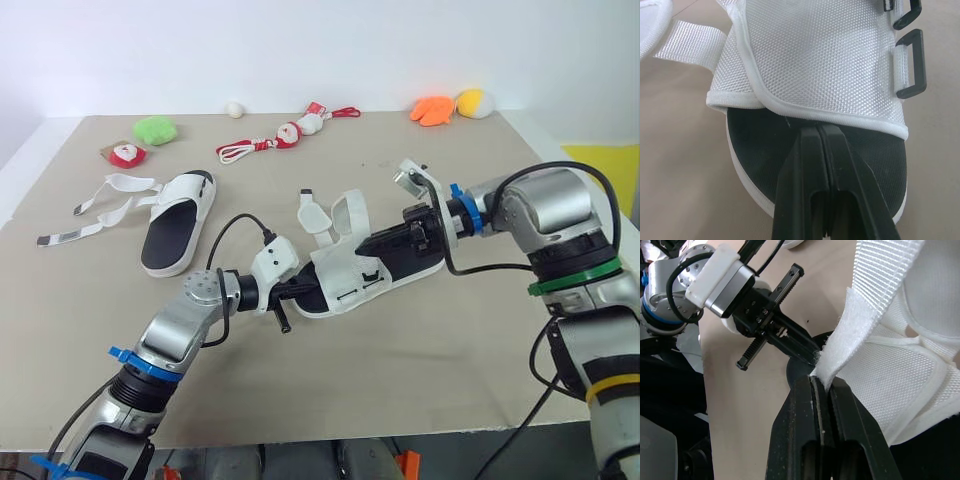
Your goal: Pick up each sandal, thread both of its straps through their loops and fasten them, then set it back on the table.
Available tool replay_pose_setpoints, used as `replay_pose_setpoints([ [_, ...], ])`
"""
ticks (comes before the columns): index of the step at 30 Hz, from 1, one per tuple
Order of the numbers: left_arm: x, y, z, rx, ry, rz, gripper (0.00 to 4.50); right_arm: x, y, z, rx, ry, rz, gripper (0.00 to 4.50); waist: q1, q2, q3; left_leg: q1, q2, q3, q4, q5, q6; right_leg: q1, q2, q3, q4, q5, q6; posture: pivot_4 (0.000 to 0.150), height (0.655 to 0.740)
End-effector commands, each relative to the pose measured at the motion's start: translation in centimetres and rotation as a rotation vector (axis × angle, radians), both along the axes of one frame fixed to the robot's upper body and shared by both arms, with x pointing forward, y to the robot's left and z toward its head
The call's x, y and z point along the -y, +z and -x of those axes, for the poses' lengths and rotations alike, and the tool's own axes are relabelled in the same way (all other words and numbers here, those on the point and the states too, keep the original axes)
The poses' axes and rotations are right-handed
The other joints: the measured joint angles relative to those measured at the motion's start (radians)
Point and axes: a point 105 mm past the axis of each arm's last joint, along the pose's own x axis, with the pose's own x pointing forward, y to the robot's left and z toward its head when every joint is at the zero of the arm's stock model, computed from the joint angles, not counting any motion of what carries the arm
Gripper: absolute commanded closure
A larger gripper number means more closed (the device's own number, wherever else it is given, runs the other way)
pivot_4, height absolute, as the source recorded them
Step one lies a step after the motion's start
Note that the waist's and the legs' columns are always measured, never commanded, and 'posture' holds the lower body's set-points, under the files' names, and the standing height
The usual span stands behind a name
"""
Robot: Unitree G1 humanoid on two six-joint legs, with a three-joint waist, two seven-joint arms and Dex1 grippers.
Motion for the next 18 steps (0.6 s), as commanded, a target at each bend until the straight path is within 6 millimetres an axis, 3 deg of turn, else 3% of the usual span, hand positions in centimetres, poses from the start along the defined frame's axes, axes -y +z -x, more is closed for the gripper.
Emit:
replay_pose_setpoints([
  [1, 0.09, -1.14, 0.52, -0.041, -0.003, -0.019, 4.5, -0.06, 1.49, -0.08, 0.034, 0.01, -0.017, 4.44, 0.0, 0.0, 0.0, 0.0, 0.0, 0.0, 0.0, 0.0, 0.0, 0.0, 0.0, 0.0, 0.0, 0.0, 0.0, 0.15, 0.74],
  [18, 0.22, -1.13, 0.49, -0.041, -0.004, -0.017, 4.5, -0.45, 1.75, 0.14, 0.023, 0.029, -0.032, 4.44, 0.0, 0.0, 0.0, 0.0, 0.0, 0.0, 0.0, 0.0, 0.0, 0.0, 0.0, 0.0, 0.0, 0.0, 0.0, 0.15, 0.74],
])
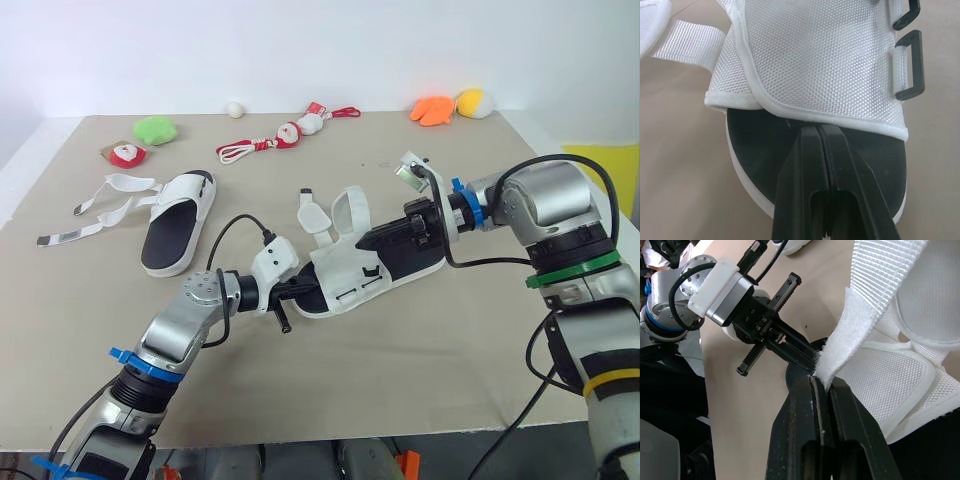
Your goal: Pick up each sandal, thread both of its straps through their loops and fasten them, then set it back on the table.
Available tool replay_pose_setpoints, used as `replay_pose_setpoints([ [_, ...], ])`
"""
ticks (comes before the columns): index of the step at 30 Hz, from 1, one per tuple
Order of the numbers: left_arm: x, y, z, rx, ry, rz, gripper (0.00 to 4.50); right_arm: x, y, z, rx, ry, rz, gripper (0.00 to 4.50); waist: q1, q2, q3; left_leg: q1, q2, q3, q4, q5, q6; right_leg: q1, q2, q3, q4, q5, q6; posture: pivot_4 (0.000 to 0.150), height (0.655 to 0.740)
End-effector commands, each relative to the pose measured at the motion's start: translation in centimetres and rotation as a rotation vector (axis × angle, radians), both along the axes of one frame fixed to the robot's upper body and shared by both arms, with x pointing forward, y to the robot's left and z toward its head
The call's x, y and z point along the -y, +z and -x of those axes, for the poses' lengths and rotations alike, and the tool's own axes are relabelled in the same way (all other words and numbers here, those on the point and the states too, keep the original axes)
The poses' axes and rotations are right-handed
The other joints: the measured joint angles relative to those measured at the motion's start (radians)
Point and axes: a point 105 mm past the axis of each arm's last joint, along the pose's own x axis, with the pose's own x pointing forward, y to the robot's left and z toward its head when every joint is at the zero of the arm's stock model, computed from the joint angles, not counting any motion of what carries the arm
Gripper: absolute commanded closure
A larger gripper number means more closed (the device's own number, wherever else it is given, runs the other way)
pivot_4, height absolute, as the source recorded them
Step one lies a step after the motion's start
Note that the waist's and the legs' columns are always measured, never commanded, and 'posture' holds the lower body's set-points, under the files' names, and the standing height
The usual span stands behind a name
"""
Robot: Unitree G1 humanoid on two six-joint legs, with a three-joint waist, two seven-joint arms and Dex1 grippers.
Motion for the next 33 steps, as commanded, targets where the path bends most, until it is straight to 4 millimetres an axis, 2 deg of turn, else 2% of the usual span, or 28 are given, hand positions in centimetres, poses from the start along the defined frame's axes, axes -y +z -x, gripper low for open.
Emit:
replay_pose_setpoints([
  [1, 0.2, -1.1, 0.5, -0.038, -0.008, -0.022, 4.5, -0.5, 1.2, 0.4, 0.033, 0.036, -0.02, 4.44, 0.0, 0.0, 0.0, 0.0, 0.0, 0.0, 0.0, 0.0, 0.0, 0.0, 0.0, 0.0, 0.0, 0.0, 0.0, 0.15, 0.74],
  [8, 0.3, -1.1, 0.5, -0.038, -0.008, -0.02, 4.5, -0.8, 0.7, 0.8, 0.021, 0.057, -0.008, 4.44, 0.0, 0.0, 0.0, 0.0, 0.0, 0.0, 0.0, 0.0, 0.0, 0.0, 0.0, 0.0, 0.0, 0.0, 0.0, 0.15, 0.74],
  [22, 0.5, -1.1, 0.6, -0.038, -0.007, -0.014, 4.5, -0.1, -1.1, 1.3, 0.068, 0.14, 0.1, 4.44, 0.0, 0.0, 0.0, 0.0, 0.0, 0.0, 0.0, 0.0, 0.0, 0.001, 0.0, 0.0, 0.0, 0.0, 0.0, 0.15, 0.74],
  [28, 0.6, -1.1, 0.6, -0.035, -0.005, -0.011, 4.5, 0.5, -1.6, 0.7, 0.119, 0.162, 0.167, 4.44, 0.0, 0.0, 0.0, 0.001, 0.0, 0.0, 0.001, 0.0, 0.0, 0.001, 0.0, 0.0, 0.0, 0.0, 0.0, 0.15, 0.74],
  [33, 0.6, -1.1, 0.5, -0.033, -0.001, -0.01, 4.5, 0.6, -1.2, 0.2, 0.12, 0.157, 0.175, 4.44, 0.001, 0.0, 0.0, 0.001, 0.0, 0.0, 0.001, 0.0, 0.0, 0.002, -0.001, 0.0, 0.0, 0.0, 0.0, 0.15, 0.74],
])
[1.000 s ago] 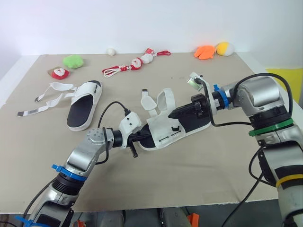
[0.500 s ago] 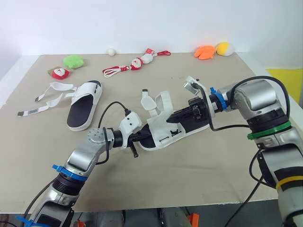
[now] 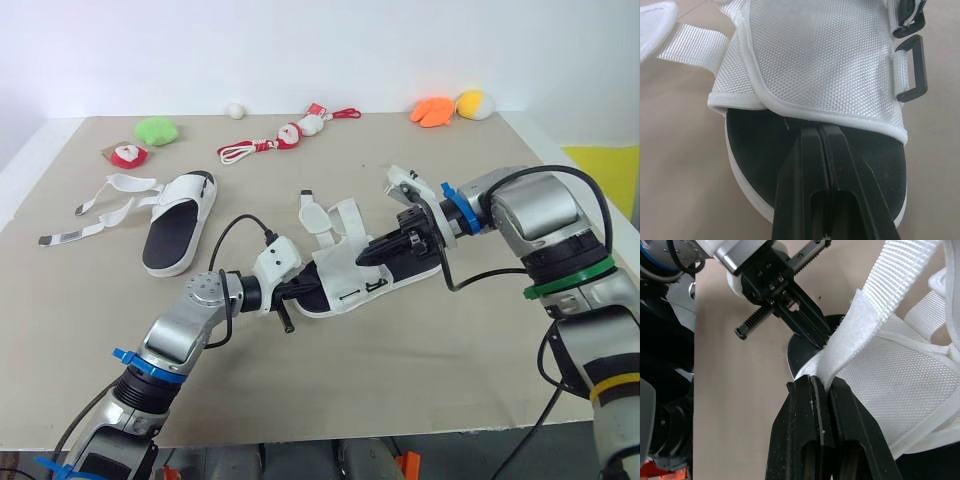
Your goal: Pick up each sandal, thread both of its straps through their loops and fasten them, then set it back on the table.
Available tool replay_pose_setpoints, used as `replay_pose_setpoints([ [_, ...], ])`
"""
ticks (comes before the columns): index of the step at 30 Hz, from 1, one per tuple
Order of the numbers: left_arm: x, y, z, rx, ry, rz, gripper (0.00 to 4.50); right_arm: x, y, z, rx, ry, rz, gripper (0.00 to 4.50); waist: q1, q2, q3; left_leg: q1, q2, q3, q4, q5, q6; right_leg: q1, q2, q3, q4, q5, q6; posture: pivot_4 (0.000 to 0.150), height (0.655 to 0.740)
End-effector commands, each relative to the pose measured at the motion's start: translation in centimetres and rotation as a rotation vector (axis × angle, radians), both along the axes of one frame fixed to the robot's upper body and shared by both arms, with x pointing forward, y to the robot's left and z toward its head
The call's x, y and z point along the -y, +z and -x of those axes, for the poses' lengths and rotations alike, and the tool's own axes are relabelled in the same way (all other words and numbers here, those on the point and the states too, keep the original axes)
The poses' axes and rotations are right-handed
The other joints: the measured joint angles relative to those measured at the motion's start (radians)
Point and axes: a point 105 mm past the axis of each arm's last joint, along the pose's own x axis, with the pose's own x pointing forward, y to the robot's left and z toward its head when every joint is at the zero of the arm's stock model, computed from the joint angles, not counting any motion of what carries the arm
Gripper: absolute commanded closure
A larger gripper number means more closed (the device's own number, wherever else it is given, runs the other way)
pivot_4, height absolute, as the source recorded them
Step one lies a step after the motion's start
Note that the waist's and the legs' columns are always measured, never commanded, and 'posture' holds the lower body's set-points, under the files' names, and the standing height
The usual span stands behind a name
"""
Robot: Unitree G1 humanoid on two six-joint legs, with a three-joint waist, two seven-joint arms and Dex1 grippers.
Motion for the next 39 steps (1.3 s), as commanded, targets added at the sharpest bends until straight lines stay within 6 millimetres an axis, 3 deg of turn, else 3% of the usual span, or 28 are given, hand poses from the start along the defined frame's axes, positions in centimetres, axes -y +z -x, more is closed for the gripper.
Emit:
replay_pose_setpoints([
  [1, 0.2, -1.1, 0.5, -0.034, -0.008, -0.018, 4.5, 0.5, 0.4, -0.5, 0.013, -0.018, 0.032, 4.44, 0.0, 0.0, 0.0, 0.0, 0.0, 0.0, 0.0, 0.0, 0.0, 0.0, 0.0, 0.0, 0.0, 0.0, 0.0, 0.15, 0.74],
  [7, 0.3, -1.0, 0.4, -0.03, -0.006, -0.015, 4.5, 0.5, 0.1, -0.7, 0.029, -0.002, 0.046, 4.44, 0.0, 0.0, 0.0, 0.0, -0.001, 0.0, 0.0, 0.0, 0.0, 0.0, -0.001, 0.0, 0.0, 0.0, 0.0, 0.15, 0.74],
  [25, 0.3, -0.9, 0.4, -0.026, -0.006, -0.015, 4.5, 1.2, -1.5, 1.4, 0.047, 0.117, 0.117, 4.44, 0.0, 0.0, 0.0, 0.0, -0.002, -0.001, 0.0, 0.0, 0.0, 0.0, -0.001, 0.0, 0.0, 0.0, 0.0, 0.15, 0.74],
  [30, 0.4, -0.9, 0.4, -0.028, -0.01, -0.014, 4.5, 0.6, -0.6, 0.8, 0.106, 0.094, 0.043, 4.44, 0.0, 0.0, 0.0, 0.0, -0.002, -0.001, 0.0, 0.0, 0.0, 0.0, -0.001, 0.0, 0.0, 0.0, 0.0, 0.15, 0.74],
  [33, 0.5, -1.0, 0.5, -0.03, -0.015, -0.014, 4.5, 0.9, 0.0, 1.2, 0.093, 0.095, 0.018, 3.7, 0.0, 0.0, 0.0, 0.0, -0.002, -0.001, 0.0, 0.0, 0.0, 0.0, -0.001, 0.0, 0.0, 0.0, 0.0, 0.15, 0.74],
  [34, 0.5, -1.0, 0.5, -0.03, -0.016, -0.014, 4.5, 1.1, 0.2, 1.4, 0.086, 0.098, 0.013, 3.65, 0.0, 0.0, 0.0, 0.0, -0.002, -0.001, 0.001, 0.0, 0.0, 0.0, -0.001, -0.001, 0.0, 0.0, 0.0, 0.15, 0.74],
  [38, 0.7, -1.0, 0.5, -0.032, -0.022, -0.013, 4.5, 2.1, 1.3, 2.7, 0.04, 0.095, -0.043, 1.93, 0.001, 0.0, 0.0, 0.0, -0.002, -0.001, 0.001, 0.0, 0.0, 0.001, -0.002, -0.001, 0.0, 0.0, 0.0, 0.15, 0.74],
  [39, 0.7, -1.0, 0.5, -0.033, -0.024, -0.013, 4.5, 2.4, 1.5, 2.9, 0.035, 0.091, -0.049, 1.79, 0.001, 0.0, 0.0, -0.001, -0.002, -0.001, 0.001, 0.0, 0.0, 0.0, -0.002, -0.001, 0.0, 0.0, 0.0, 0.15, 0.74],
])
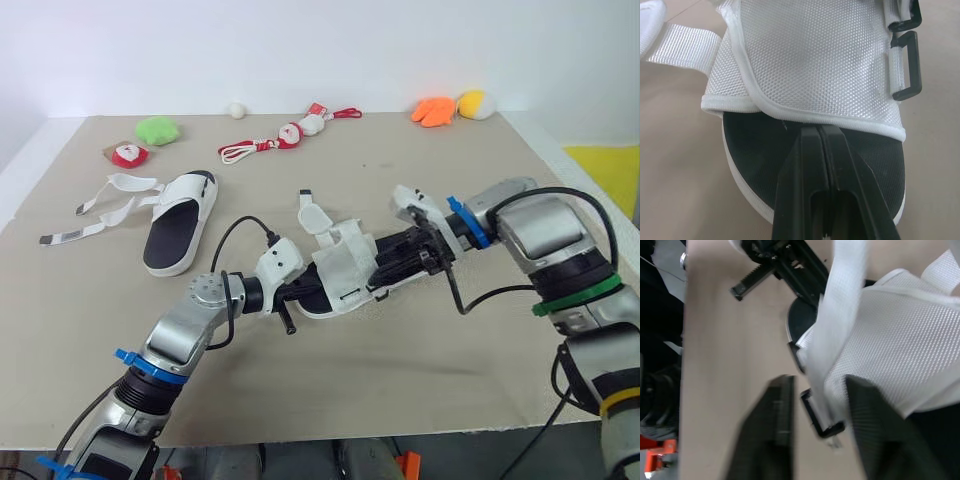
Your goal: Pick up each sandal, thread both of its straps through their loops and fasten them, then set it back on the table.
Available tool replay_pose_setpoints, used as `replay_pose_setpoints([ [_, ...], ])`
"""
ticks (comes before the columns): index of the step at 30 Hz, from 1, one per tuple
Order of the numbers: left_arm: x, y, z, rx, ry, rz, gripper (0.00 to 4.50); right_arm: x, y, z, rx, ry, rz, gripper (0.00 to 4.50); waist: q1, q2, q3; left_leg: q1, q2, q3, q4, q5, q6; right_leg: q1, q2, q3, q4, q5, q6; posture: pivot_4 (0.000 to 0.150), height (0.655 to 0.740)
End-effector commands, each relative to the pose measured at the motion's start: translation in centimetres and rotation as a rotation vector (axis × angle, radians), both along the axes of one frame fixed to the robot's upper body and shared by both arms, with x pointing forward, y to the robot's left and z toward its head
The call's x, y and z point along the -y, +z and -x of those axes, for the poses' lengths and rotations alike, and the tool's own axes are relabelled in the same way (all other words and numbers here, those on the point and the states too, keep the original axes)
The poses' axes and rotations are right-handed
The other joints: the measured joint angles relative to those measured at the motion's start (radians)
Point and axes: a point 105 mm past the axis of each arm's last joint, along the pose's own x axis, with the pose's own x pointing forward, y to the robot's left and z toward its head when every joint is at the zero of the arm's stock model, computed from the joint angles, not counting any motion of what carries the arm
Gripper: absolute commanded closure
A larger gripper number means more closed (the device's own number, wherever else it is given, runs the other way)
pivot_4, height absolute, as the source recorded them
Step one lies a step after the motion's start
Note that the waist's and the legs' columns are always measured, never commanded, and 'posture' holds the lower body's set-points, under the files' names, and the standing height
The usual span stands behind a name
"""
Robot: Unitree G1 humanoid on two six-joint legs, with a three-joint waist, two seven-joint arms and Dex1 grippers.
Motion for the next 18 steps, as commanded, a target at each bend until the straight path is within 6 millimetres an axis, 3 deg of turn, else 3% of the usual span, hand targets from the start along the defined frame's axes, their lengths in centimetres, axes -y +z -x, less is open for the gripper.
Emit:
replay_pose_setpoints([
  [1, 0.5, -1.0, 0.4, -0.032, -0.018, -0.015, 4.5, 1.0, 2.4, 1.6, -0.009, 0.028, -0.075, 1.61, 0.0, 0.0, 0.0, 0.0, 0.0, 0.0, 0.0, 0.0, 0.0, 0.0, 0.0, 0.0, 0.0, 0.0, 0.0, 0.15, 0.74],
  [2, 0.5, -1.0, 0.4, -0.033, -0.019, -0.015, 4.5, 1.2, 2.5, 1.9, -0.015, 0.026, -0.082, 1.07, 0.0, 0.0, 0.0, 0.0, 0.0, 0.0, 0.0, 0.0, 0.0, 0.0, 0.0, 0.0, 0.0, 0.0, 0.0, 0.15, 0.74],
  [3, 0.5, -1.0, 0.4, -0.033, -0.02, -0.015, 4.5, 1.6, 2.6, 2.3, -0.023, 0.021, -0.089, 0.81, 0.0, 0.0, 0.0, 0.0, 0.0, 0.0, 0.0, 0.0, 0.0, 0.0, 0.0, 0.0, 0.0, 0.0, 0.0, 0.15, 0.74],
  [4, 0.5, -1.0, 0.4, -0.034, -0.02, -0.015, 4.5, 2.0, 2.6, 2.7, -0.036, 0.013, -0.094, 0.1, 0.0, 0.0, 0.0, 0.0, 0.0, 0.0, 0.0, 0.0, 0.0, 0.0, 0.0, 0.0, 0.0, 0.0, 0.0, 0.15, 0.74],
  [11, 0.7, -1.1, 0.4, -0.036, -0.027, -0.011, 4.5, 3.7, -2.3, 4.5, -0.144, -0.082, -0.01, 0.02, 0.004, 0.0, 0.0, 0.0, 0.0, -0.001, 0.002, -0.001, -0.001, 0.002, 0.0, -0.001, 0.0, -0.001, 0.001, 0.15, 0.74],
  [13, 0.7, -1.0, 0.4, -0.036, -0.026, -0.009, 4.5, 3.7, -3.7, 4.2, -0.138, -0.126, 0.006, 0.02, 0.004, 0.0, 0.0, 0.001, 0.0, -0.001, 0.002, -0.001, -0.001, 0.002, 0.0, -0.001, 0.0, -0.001, 0.001, 0.15, 0.74],
  [18, 0.7, -1.1, 0.4, -0.037, -0.027, -0.012, 4.5, 3.4, -5.0, 3.1, -0.094, -0.187, 0.015, 0.02, 0.003, 0.0, 0.0, 0.0, 0.0, -0.001, 0.005, -0.001, -0.001, 0.002, 0.0, -0.001, 0.0, 0.0, 0.002, 0.15, 0.74],
])
